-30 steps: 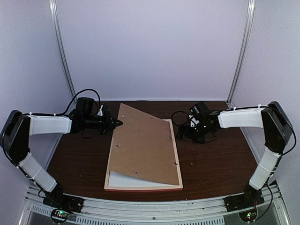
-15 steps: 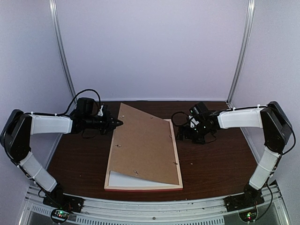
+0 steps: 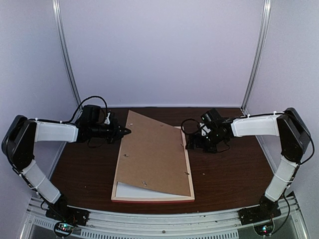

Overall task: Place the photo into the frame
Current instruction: Place the backboard on the frame body.

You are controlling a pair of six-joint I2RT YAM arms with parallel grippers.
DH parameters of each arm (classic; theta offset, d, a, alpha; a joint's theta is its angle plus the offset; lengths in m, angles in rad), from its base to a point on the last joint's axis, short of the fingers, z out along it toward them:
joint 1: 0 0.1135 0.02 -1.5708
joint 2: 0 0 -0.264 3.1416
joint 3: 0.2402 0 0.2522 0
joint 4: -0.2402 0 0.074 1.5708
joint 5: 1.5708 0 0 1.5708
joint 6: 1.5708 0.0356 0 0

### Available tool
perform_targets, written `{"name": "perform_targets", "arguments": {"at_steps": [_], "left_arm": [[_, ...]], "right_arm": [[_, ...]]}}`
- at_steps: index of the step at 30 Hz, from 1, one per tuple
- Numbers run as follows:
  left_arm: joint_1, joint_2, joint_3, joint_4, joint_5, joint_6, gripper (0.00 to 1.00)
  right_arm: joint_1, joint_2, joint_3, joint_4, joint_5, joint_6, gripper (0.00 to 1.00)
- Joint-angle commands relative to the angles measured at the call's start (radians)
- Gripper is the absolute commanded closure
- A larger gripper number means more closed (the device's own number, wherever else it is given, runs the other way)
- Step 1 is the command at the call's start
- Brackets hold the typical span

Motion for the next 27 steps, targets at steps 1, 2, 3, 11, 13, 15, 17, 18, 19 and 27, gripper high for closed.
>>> {"name": "perform_targets", "arguments": {"at_steps": [1,2,3,11,13,15,17,18,19,27], "left_arm": [[0.003,0.023,-0.015,0.057,-0.004,0.022,1.0],[0.003,0.026,-0.015,0.053,-0.001,0.024,1.0],[0.003,0.027,-0.015,0.048,-0.001,0.026,1.0],[0.002,0.038,-0.026,0.021,-0.007,0.046,0.93],[0.002,0.04,-0.028,0.012,-0.01,0.052,0.9],[0.002,0.042,-0.03,0.003,-0.012,0.06,0.87],[0.002,0.045,-0.031,-0.003,-0.015,0.066,0.85],[0.002,0.047,-0.033,-0.004,-0.016,0.067,0.84],[0.002,0.051,-0.034,-0.004,-0.016,0.068,0.83],[0.002,0.071,-0.039,-0.004,-0.019,0.073,0.79]], "right_arm": [[0.012,-0.002,0.01,0.026,-0.029,-0.03,0.0],[0.013,0.003,0.016,0.028,-0.038,-0.034,0.0],[0.016,0.008,0.024,0.029,-0.049,-0.037,0.01],[0.065,0.028,0.055,0.014,-0.078,-0.06,0.04],[0.079,0.027,0.054,0.01,-0.083,-0.061,0.05],[0.096,0.023,0.055,0.0,-0.084,-0.064,0.06],[0.112,0.02,0.053,-0.009,-0.085,-0.066,0.07],[0.12,0.017,0.051,-0.013,-0.086,-0.067,0.07],[0.129,0.015,0.049,-0.015,-0.09,-0.064,0.08],[0.199,0.009,0.044,-0.039,-0.095,-0.053,0.1]]}}
